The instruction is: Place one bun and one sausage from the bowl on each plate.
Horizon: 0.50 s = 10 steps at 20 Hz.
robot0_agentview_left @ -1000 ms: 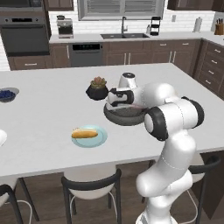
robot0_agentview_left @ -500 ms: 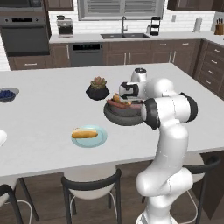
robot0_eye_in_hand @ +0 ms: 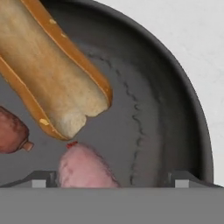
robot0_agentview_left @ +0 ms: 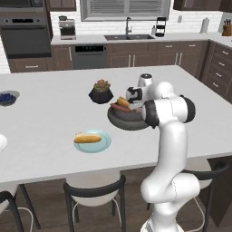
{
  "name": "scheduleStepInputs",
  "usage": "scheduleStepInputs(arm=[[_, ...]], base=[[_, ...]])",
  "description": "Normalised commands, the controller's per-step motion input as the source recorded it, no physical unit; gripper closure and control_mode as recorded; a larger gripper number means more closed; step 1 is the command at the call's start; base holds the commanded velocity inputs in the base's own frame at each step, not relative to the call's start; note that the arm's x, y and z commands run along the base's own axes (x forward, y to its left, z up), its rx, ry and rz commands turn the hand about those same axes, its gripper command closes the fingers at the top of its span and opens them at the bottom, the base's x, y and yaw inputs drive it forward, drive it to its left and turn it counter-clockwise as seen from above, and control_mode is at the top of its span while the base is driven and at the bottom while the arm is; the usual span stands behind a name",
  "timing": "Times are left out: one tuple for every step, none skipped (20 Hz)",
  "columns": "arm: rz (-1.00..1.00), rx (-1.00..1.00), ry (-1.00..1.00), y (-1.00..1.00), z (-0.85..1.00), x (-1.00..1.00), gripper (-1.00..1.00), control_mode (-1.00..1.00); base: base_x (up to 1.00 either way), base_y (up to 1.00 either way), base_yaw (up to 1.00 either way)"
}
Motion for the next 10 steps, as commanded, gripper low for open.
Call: scheduleStepInputs(arm=[[0.01, -0.17, 0.0, 0.01, -0.22, 0.0, -1.0, -1.0], [0.05, 0.0, 0.0, 0.0, 0.0, -0.14, -1.0, -1.0], [0.1, 0.0, 0.0, -0.04, 0.14, -0.24, -1.0, -1.0], [0.16, 0.0, 0.0, -0.03, 0.0, -0.33, -1.0, -1.0], [0.13, 0.0, 0.0, -0.08, 0.0, -0.45, -1.0, -1.0], [0.0, 0.0, -0.05, 0.0, 0.0, -0.39, -1.0, -1.0], [0.0, 0.0, -0.11, -0.01, 0.0, -0.53, -1.0, -1.0], [0.0, 0.0, -0.16, -0.2, 0.0, -0.74, -1.0, -1.0], [0.0, 0.0, -0.05, -0.14, 0.0, -0.52, -1.0, -1.0], [0.0, 0.0, 0.0, -0.09, 0.0, 0.0, -1.0, -1.0]], base=[[0.0, 0.0, 0.0], [0.0, 0.0, 0.0], [0.0, 0.0, 0.0], [0.0, 0.0, 0.0], [0.0, 0.0, 0.0], [0.0, 0.0, 0.0], [0.0, 0.0, 0.0], [0.0, 0.0, 0.0], [0.0, 0.0, 0.0], [0.0, 0.0, 0.0]])
